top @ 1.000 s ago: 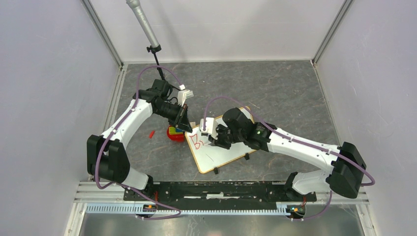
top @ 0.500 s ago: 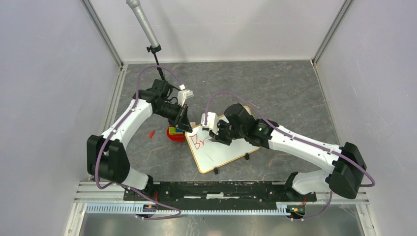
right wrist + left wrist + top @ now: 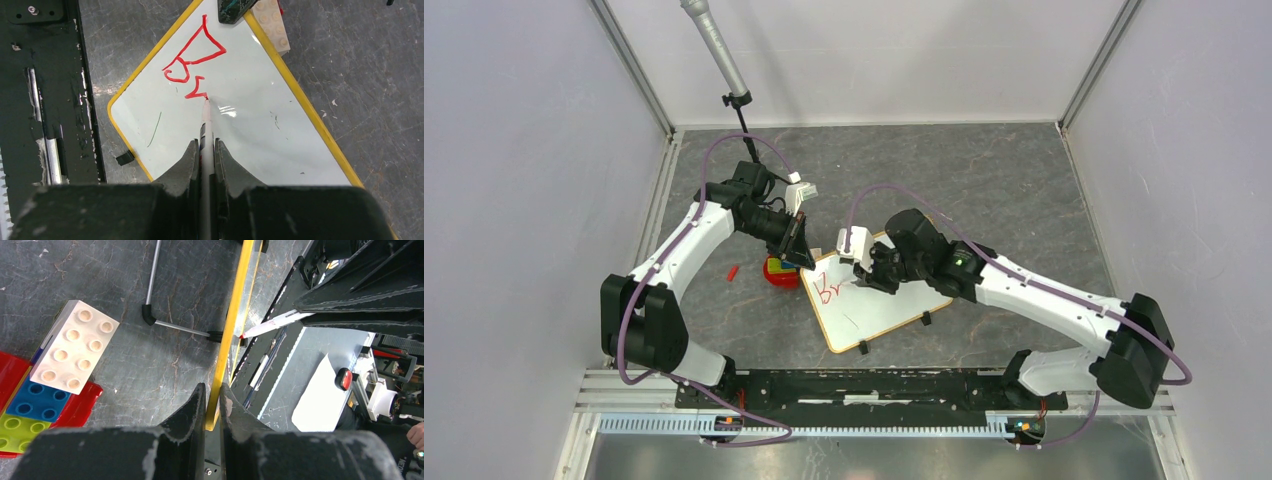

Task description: Write a sentence on the whiteboard

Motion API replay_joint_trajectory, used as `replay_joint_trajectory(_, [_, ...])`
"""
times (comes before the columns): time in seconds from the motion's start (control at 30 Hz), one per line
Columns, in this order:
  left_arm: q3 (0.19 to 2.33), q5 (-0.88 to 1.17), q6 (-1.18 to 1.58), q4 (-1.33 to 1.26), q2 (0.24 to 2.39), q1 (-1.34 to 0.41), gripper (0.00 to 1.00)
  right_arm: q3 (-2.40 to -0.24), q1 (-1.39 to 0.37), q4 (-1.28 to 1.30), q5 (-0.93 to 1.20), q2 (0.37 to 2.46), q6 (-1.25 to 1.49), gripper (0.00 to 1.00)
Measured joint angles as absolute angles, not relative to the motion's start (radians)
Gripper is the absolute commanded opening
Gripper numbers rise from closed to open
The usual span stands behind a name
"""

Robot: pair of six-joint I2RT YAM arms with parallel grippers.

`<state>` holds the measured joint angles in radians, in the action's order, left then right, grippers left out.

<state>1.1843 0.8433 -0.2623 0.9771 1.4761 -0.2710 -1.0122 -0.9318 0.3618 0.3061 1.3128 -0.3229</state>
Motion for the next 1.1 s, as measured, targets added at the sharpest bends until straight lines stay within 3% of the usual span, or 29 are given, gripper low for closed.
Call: replay_joint_trajectory(1.1, [1.184, 0.838, -0.263, 0.974, 1.473, -0.271, 0.02, -1.008, -0.927, 0.353, 0.269, 1.311, -0.31, 0.0])
